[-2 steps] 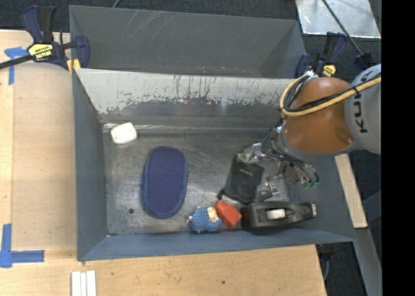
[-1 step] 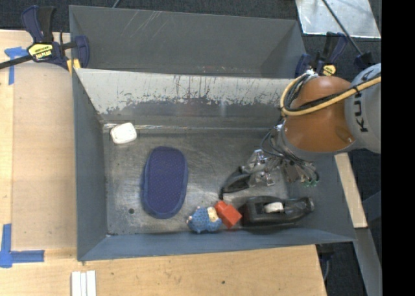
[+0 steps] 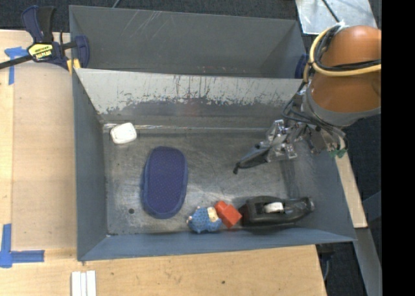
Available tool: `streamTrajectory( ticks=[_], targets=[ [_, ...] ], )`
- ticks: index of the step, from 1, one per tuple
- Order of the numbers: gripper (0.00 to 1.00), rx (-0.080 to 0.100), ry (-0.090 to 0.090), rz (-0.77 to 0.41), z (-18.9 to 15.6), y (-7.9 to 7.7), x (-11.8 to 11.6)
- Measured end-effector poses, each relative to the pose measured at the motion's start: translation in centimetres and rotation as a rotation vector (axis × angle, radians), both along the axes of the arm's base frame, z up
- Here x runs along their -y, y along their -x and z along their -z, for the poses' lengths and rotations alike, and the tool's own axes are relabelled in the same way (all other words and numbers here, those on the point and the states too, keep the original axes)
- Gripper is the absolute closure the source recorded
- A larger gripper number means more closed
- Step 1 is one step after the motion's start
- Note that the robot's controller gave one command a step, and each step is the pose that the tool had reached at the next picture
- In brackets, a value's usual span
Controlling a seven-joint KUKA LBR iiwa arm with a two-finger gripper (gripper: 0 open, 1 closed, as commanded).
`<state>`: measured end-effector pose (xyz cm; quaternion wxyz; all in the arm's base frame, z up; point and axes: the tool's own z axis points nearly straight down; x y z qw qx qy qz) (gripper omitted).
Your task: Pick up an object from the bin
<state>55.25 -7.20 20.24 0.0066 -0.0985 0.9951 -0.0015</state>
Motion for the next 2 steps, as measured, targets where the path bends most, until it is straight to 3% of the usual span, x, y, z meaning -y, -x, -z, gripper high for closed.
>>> streamTrajectory(
  ticks=[1, 2],
  targets=[
    [1.00, -0.007, -0.001, -0.063, 1.8, -2.6, -0.8],
    [1.00, 0.001, 0.002, -0.083, -7.4, -3.3, -0.3]
  ],
)
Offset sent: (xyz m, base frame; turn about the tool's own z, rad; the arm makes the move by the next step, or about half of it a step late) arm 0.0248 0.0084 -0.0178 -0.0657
